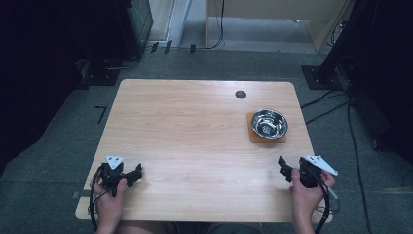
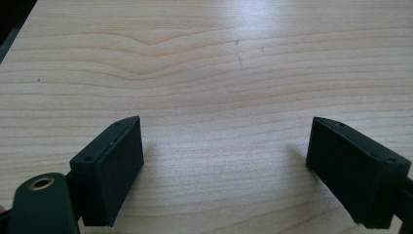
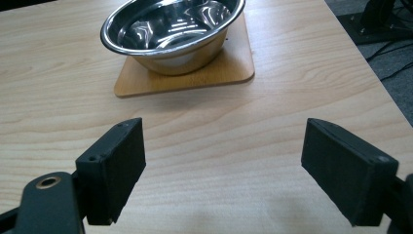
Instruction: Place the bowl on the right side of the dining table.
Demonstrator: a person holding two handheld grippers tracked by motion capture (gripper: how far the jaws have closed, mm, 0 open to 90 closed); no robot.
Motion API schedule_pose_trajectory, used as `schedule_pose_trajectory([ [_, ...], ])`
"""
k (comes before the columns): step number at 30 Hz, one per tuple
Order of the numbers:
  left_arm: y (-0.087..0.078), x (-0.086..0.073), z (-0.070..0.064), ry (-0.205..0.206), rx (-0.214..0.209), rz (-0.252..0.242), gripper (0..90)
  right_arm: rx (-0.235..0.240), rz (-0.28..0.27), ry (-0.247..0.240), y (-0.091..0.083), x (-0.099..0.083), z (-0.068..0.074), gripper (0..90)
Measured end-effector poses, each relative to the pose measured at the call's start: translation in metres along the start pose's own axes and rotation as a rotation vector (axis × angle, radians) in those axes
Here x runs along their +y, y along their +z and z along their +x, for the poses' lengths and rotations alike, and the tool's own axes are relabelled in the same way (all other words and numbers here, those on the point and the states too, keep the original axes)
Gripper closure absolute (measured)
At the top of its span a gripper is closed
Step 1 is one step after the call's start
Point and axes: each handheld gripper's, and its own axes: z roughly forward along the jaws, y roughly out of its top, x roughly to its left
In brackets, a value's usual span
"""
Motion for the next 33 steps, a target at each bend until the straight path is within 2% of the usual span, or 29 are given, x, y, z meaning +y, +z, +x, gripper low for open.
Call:
schedule_pose_trajectory([
  [11, 0.0, 0.0, 0.0, 0.001, 0.0, 0.0, 13.4, -0.009, 0.011, 0.0, -0.009, -0.009, -0.008, 16.5],
  [19, 0.0, 0.0, 0.0, 0.001, 0.0, 0.001, 13.4, -0.021, 0.017, 0.01, -0.017, -0.018, -0.02, 16.6],
  [33, 0.0, 0.0, 0.0, 0.001, 0.0, 0.001, 13.4, -0.066, 0.037, 0.021, -0.027, -0.03, -0.039, 16.7],
])
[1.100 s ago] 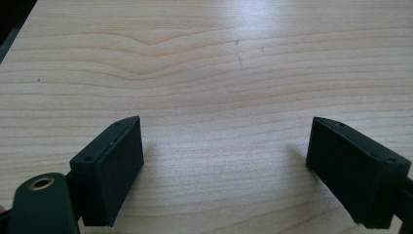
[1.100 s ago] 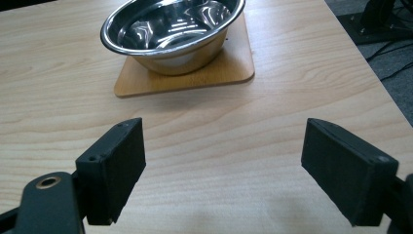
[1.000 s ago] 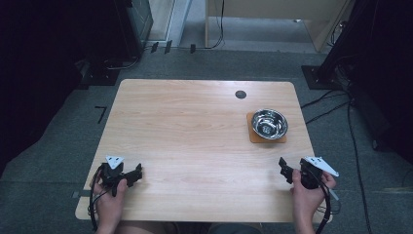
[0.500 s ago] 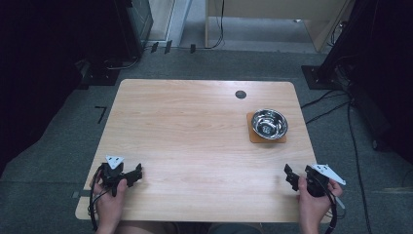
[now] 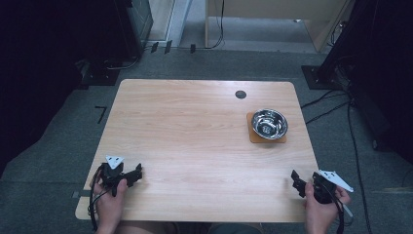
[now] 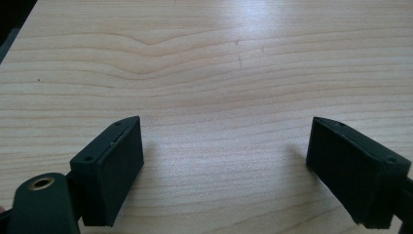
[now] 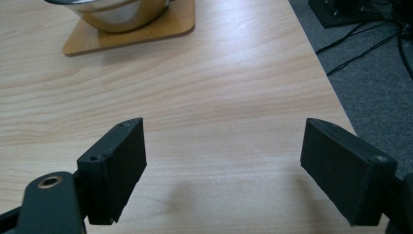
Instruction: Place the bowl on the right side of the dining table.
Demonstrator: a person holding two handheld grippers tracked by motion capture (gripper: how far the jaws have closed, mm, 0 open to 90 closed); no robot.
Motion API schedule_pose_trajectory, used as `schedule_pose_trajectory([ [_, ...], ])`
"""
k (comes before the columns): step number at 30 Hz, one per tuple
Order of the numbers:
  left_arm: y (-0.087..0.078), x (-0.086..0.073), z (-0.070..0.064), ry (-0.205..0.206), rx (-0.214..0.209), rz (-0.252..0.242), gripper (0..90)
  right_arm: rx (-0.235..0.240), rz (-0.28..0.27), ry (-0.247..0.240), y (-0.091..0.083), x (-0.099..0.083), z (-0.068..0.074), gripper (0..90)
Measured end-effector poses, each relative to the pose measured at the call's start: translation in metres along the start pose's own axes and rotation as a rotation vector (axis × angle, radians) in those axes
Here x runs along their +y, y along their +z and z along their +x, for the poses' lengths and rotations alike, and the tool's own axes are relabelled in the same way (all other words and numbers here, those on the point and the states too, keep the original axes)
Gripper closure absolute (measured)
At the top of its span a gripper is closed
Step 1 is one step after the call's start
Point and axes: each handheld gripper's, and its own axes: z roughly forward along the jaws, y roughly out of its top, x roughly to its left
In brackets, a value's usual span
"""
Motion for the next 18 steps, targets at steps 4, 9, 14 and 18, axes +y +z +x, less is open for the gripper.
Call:
schedule_pose_trajectory([
  [4, 0.0, 0.0, 0.0, 0.0, 0.0, 0.0, 13.4, -0.012, 0.007, -0.008, -0.0014, -0.0028, -0.0041, 16.7],
  [9, 0.0, 0.0, 0.0, 0.0, 0.0, 0.0, 13.4, -0.026, 0.016, -0.019, -0.0014, -0.003, -0.0072, 16.6],
  [14, 0.0, -0.0001, 0.0, 0.0, 0.0, -0.001, 13.4, -0.036, 0.049, -0.04, 0.0008, -0.0024, -0.0061, 16.5],
  [18, 0.0, -0.0001, 0.0, 0.0, 0.0, -0.001, 13.4, -0.05, 0.065, -0.074, 0.0022, -0.0027, -0.002, 16.5],
])
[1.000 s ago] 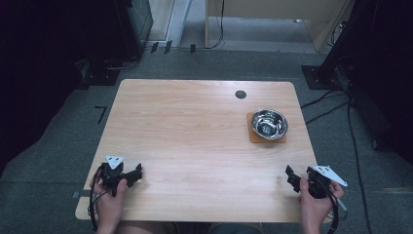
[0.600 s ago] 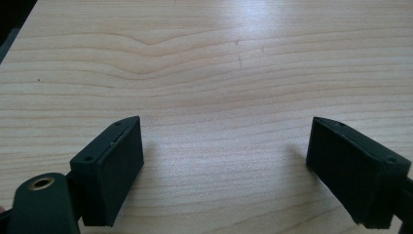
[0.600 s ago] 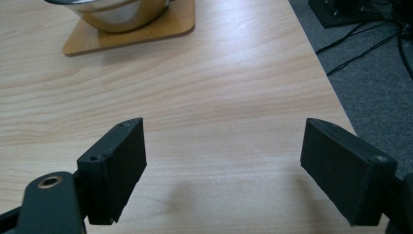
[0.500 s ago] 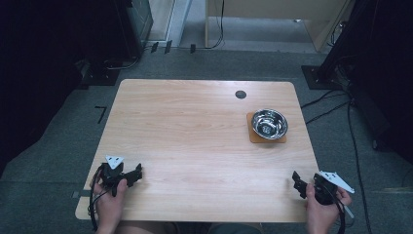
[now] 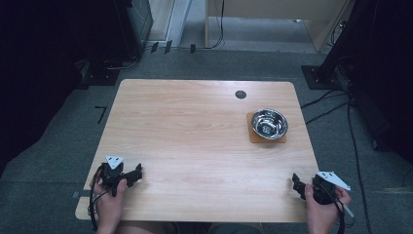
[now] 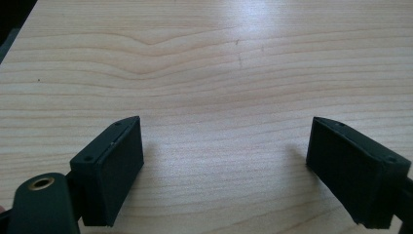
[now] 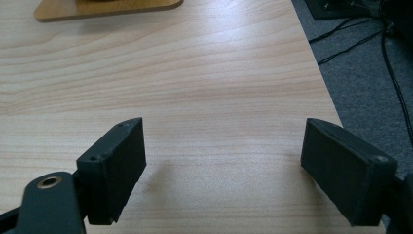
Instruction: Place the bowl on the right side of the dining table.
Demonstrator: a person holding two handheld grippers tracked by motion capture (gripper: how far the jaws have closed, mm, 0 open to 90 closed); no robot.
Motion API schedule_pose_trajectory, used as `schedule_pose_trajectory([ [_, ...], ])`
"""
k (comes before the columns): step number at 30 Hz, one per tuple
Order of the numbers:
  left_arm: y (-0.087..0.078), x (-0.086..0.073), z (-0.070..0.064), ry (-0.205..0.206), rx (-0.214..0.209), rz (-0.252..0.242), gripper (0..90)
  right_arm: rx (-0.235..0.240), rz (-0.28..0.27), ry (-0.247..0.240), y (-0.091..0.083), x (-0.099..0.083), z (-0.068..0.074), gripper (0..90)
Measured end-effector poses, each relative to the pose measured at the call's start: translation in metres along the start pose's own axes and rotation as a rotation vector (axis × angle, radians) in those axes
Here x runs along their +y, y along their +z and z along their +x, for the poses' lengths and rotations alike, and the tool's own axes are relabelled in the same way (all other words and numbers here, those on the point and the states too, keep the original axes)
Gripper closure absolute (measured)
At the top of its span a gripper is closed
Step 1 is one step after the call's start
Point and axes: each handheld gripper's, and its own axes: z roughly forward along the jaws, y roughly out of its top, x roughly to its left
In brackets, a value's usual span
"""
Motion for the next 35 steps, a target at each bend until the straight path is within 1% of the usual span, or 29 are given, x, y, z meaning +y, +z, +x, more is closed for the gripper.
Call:
schedule_pose_trajectory([
  [4, 0.0, 0.0, 0.0, 0.0, 0.0, 0.0, 13.4, -0.004, 0.016, -0.017, 0.001, 0.0, 0.002, 16.4],
  [9, 0.0, 0.0, 0.0, 0.0, 0.0, 0.0, 13.4, -0.027, 0.037, -0.053, 0.003, 0.0, 0.006, 16.3],
  [14, 0.0, 0.0, 0.0, 0.0, 0.0, 0.0, 13.4, -0.035, 0.042, -0.062, 0.004, 0.0, 0.007, 16.0],
  [15, 0.0, 0.0, 0.0, 0.0, 0.0, 0.0, 13.4, -0.04, 0.045, -0.074, 0.004, 0.0, 0.008, 15.5],
  [19, 0.0, 0.0, 0.0, 0.0, 0.0, 0.0, 13.4, -0.025, 0.046, -0.095, 0.005, 0.0, 0.01, 15.8],
  [24, 0.0, 0.0, 0.0, 0.0, 0.0, 0.0, 13.4, -0.011, 0.049, -0.103, 0.005, 0.0, 0.01, 16.0],
  [35, 0.0, 0.0, 0.0, 0.002, -0.002, 0.0, 13.4, -0.012, 0.044, -0.103, 0.005, 0.0, 0.012, 18.3],
])
